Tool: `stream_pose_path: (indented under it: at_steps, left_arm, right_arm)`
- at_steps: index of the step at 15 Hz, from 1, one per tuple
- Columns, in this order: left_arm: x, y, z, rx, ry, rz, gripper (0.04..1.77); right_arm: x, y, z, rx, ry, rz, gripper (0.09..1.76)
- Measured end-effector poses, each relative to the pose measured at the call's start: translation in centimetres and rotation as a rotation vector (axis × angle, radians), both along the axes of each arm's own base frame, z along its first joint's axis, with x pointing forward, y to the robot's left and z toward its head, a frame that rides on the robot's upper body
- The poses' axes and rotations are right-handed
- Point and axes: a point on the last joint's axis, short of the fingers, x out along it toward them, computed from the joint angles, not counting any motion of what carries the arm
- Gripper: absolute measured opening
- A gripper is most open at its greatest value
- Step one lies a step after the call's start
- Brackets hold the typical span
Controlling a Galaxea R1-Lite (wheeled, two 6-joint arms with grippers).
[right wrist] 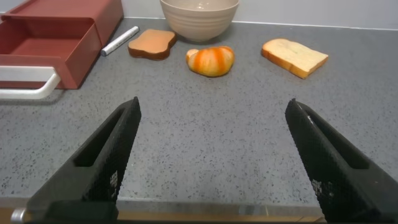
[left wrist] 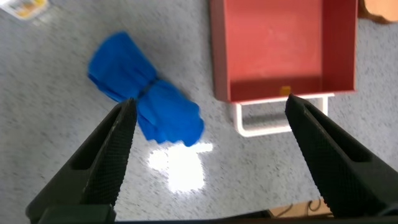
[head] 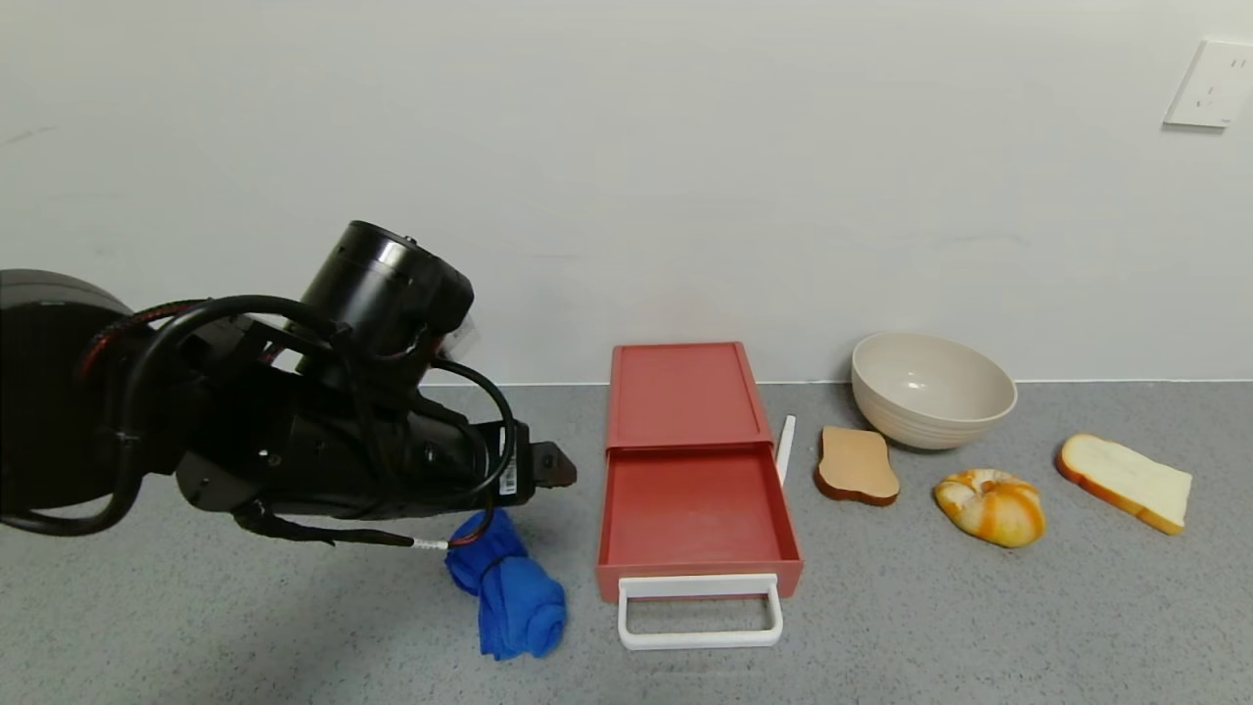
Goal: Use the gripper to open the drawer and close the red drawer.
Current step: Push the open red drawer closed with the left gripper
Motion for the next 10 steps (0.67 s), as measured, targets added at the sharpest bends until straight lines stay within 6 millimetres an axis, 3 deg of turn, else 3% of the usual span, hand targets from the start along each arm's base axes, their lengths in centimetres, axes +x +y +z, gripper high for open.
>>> stream_pose_path:
  at_steps: [5, 10]
  left_arm:
    - [-2.2, -3.7, -1.1, 0.013, 0.051, -0.019, 1.72]
    - [-3.6, -7.1, -3.7, 0.033, 0.096, 0.006, 1.72]
  right_arm:
    - [0.0, 0.0, 0.0, 0.0, 0.0, 0.0, 1.71]
    - [0.0, 0.0, 0.0, 0.0, 0.0, 0.0, 1.71]
